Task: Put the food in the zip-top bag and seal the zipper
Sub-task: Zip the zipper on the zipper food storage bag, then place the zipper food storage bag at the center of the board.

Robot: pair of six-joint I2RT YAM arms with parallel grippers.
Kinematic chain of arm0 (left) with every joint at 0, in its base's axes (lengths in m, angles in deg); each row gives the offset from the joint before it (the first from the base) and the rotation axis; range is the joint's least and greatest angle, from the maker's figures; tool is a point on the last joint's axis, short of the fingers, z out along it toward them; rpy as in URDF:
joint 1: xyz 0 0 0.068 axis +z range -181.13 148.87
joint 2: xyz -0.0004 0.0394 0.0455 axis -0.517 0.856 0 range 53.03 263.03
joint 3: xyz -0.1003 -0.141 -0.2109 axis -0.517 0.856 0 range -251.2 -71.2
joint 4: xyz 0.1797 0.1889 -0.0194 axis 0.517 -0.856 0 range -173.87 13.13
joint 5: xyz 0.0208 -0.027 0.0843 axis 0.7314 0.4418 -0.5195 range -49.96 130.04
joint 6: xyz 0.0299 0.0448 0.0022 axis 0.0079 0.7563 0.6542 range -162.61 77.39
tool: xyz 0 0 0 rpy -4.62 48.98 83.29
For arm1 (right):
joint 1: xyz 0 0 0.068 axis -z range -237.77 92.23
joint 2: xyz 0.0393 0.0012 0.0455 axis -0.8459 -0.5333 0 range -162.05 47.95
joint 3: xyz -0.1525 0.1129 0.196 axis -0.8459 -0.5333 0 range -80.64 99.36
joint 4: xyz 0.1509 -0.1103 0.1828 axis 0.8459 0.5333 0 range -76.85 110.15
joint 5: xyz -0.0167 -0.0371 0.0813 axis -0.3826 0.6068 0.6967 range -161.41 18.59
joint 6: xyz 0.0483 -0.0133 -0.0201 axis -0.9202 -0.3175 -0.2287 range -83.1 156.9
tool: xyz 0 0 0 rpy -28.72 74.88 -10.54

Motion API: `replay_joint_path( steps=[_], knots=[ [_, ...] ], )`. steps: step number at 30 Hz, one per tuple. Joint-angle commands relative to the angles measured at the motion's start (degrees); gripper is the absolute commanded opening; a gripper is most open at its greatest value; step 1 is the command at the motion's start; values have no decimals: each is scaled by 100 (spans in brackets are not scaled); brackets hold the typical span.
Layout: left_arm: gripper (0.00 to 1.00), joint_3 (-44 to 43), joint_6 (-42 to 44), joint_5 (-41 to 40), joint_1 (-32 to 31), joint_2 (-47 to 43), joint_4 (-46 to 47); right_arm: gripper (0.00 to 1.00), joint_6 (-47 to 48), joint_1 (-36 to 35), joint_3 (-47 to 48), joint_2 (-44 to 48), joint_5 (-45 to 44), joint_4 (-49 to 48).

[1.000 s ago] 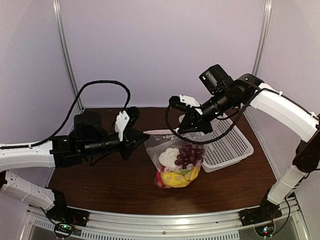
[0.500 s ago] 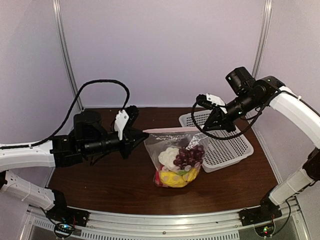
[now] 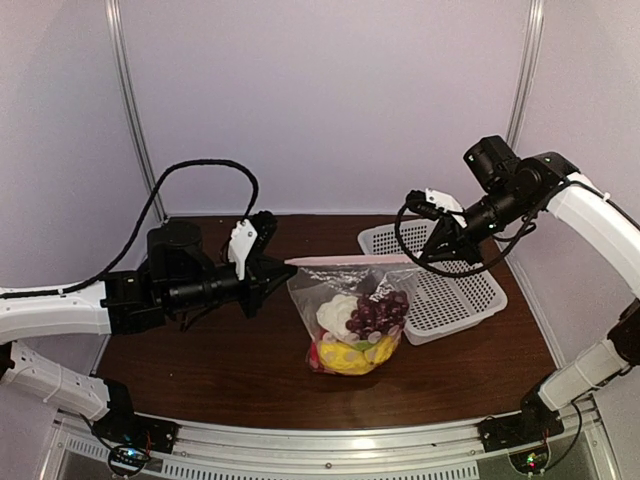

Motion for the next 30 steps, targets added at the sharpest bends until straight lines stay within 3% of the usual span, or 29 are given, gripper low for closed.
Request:
replay_joint_path(
  steps=[1, 23, 30],
  knots=[
    [0, 112, -60, -303, 177, -111, 204, 0, 96, 252, 13, 121, -812, 546],
    [0, 128, -60, -118, 293, 56, 374, 0, 155, 429, 124, 135, -777, 663],
    [0, -148, 13, -34, 481, 330, 472, 0, 78, 219, 656, -395, -515, 434]
  ],
)
